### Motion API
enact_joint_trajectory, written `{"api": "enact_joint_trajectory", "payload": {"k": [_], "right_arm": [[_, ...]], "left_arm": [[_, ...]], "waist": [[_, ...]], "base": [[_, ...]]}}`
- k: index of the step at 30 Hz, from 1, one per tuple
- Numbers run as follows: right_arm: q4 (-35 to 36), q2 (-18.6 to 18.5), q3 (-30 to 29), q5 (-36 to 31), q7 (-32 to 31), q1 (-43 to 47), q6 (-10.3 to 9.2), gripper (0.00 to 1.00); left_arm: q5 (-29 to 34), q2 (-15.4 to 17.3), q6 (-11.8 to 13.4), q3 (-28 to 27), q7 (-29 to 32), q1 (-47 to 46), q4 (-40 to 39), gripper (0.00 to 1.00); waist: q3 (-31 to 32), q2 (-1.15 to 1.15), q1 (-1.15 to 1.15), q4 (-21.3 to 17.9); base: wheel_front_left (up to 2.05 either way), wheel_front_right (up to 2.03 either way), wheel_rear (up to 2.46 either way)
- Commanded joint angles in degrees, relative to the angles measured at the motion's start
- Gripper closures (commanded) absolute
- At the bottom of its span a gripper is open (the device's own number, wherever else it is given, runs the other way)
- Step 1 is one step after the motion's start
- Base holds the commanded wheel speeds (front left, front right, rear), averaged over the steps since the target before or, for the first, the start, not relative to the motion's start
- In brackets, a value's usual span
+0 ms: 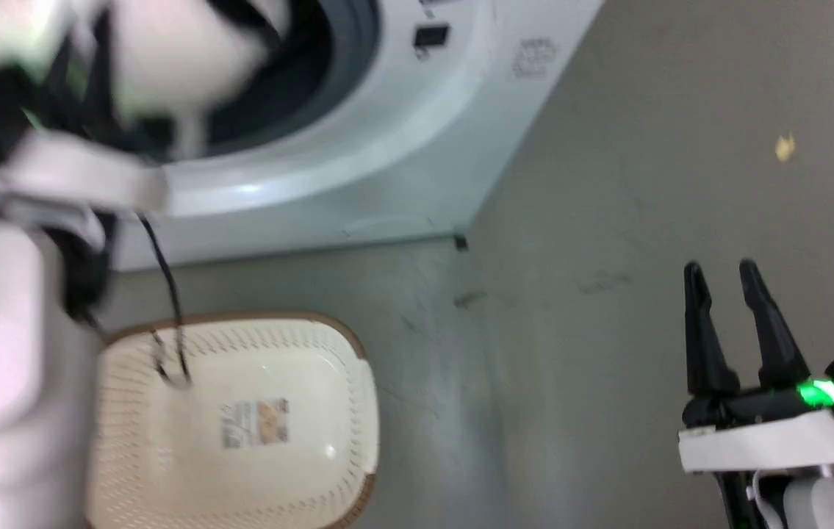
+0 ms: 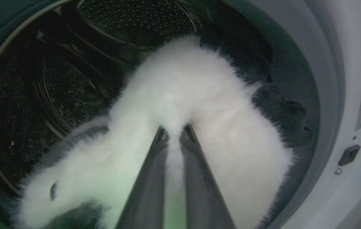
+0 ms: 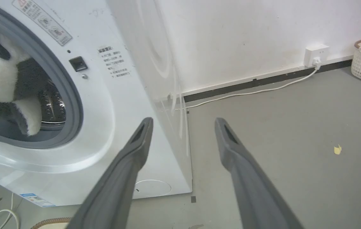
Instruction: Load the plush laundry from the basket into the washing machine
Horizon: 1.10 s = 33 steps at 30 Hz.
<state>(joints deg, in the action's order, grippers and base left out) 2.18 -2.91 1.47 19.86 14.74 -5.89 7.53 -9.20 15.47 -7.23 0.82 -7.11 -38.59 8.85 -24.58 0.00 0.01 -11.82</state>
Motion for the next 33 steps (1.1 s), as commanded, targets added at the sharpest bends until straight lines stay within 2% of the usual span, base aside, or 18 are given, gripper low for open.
{"api": "enact_joint_trajectory", "payload": {"k": [1, 9, 13, 14, 21, 29, 30, 31, 33], "right_arm": [[0.44, 0.03, 0.22, 1.29, 0.26, -1.51, -0.04, 0.00], [0.42, 0.03, 2.51, 4.60, 0.26, -5.35, -0.04, 0.00], [-0.11, 0.03, 3.82, 5.91, 0.26, -6.43, -0.04, 0.00], [-0.03, 0.03, 4.42, 6.61, 0.26, -7.01, -0.04, 0.00], [-0.02, 0.03, 4.59, 7.27, 0.26, -7.79, -0.04, 0.00], [-0.27, 0.03, 3.48, 5.85, 0.26, -8.41, -0.04, 0.00], [-0.27, 0.03, 3.16, 5.52, 0.26, -8.41, -0.04, 0.00], [-0.29, 0.03, 2.75, 5.18, 0.26, -8.40, -0.04, 0.00], [-0.38, 0.03, 1.79, 4.36, 0.26, -8.23, -0.04, 0.00]], "left_arm": [[0.31, 1.50, -0.20, -0.35, 0.92, -4.36, 0.86, 1.00], [2.38, 10.44, -0.23, 0.49, 7.99, -26.23, 14.23, 1.00], [4.46, 13.01, -0.23, 1.81, 9.58, -34.52, 21.68, 1.00], [5.62, 13.86, -0.24, 3.76, 10.90, -39.08, 26.98, 1.00], [4.91, 14.41, -0.24, 10.81, 14.67, -43.04, 37.21, 1.00], [4.21, 14.04, -0.25, 13.12, 12.91, -43.96, 43.34, 1.00], [4.32, 13.81, -0.25, 13.44, 12.27, -43.98, 43.82, 0.31], [4.30, 13.49, -0.20, 13.65, 11.49, -43.84, 44.36, 0.00], [3.42, 12.47, -0.17, 13.44, 9.80, -43.04, 45.73, 0.00]], "waist": [[-6.96, 0.00, -0.01, -5.06], [-14.67, 0.00, -0.01, -9.78], [-16.84, 0.00, -0.01, -11.21], [-18.35, 0.00, -0.01, -11.88], [-19.84, 0.00, -0.01, -11.79], [-18.64, 0.00, -0.01, -10.10], [-18.27, 0.00, -0.01, -9.79], [-17.75, 0.00, -0.01, -9.41], [-16.19, 0.00, -0.01, -8.45]], "base": [[0.00, 0.00, 0.00], [0.00, 0.00, 0.00], [0.00, 0.00, 0.00], [0.00, 0.00, 0.00], [0.00, 0.00, 0.00], [0.00, 0.00, 0.00], [0.00, 0.00, 0.00], [0.00, 0.00, 0.00], [0.00, 0.00, 0.00]]}}
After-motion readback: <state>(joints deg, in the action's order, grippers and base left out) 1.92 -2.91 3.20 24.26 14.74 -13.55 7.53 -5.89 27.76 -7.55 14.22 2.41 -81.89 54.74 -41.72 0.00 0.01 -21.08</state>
